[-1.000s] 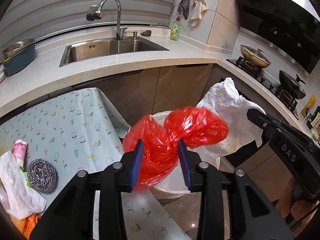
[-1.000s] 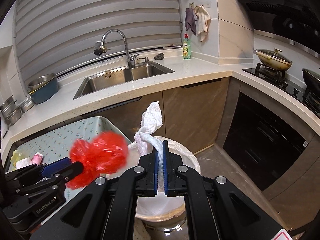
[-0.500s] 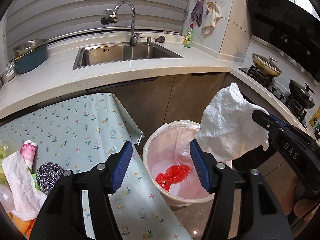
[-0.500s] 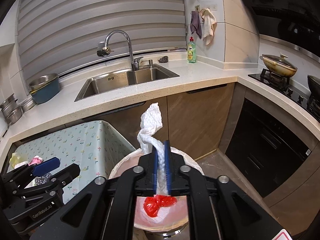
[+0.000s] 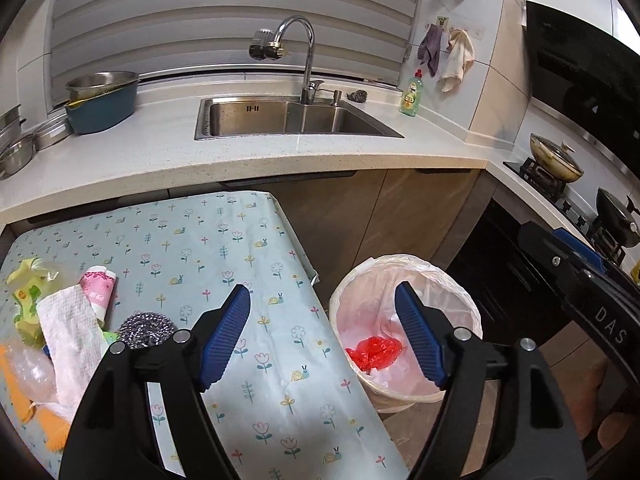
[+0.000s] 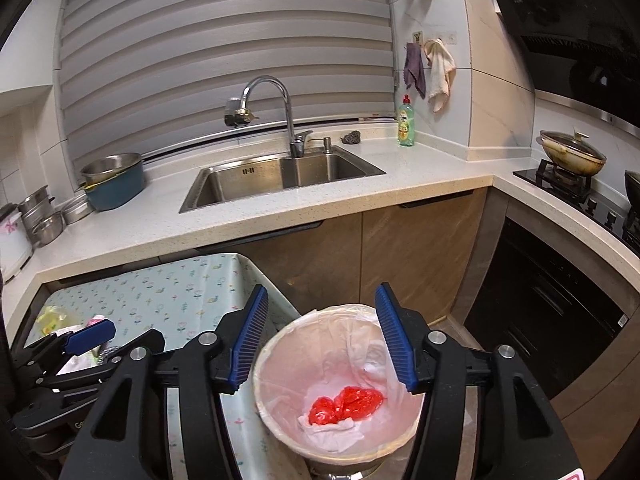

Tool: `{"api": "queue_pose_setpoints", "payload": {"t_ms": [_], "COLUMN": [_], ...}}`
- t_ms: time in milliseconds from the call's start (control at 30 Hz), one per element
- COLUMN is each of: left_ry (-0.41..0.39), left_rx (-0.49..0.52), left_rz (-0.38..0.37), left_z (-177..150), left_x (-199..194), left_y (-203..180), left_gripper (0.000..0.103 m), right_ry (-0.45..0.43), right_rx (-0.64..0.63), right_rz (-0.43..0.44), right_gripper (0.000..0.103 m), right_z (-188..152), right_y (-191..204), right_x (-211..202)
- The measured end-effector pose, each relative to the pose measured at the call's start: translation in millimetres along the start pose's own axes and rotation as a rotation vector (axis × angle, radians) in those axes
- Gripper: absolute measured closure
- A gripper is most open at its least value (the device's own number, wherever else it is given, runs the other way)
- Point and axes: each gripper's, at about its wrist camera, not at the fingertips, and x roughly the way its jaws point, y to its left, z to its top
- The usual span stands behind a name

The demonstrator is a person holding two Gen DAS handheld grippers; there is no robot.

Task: Collect trash
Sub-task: 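Return both tools to the pile and reach toward the clear plastic bag and paper towel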

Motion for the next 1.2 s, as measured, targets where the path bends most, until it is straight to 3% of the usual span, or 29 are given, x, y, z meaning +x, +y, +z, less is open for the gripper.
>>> {"api": "queue_pose_setpoints", "payload": {"t_ms": [700, 867, 1200], "left_ry": [-0.044, -0.05, -0.005], "left_rx": [-0.164, -0.227, -0.321], "left_rz": [0.193, 0.233, 0.319], "left_z": [-36.5, -47.8, -71.3], "left_x": [-90.1, -108.0, -119.5], "left_y": [123.8, 159.7, 223.1], "left_gripper": [0.029, 0.018, 0.018], "right_ry": [0.029, 0.054, 0.144], "right_rx": [-0.109, -0.133, -0.184], "right_rz": [0.184, 0.231, 0.306], "right_gripper": [0.044, 0.044, 0.044], "right_z": [-31.4, -42.7, -78.6], "right_y": [123.3, 151.2, 209.7], "right_x": [-45.1, -49.9, -41.0]}}
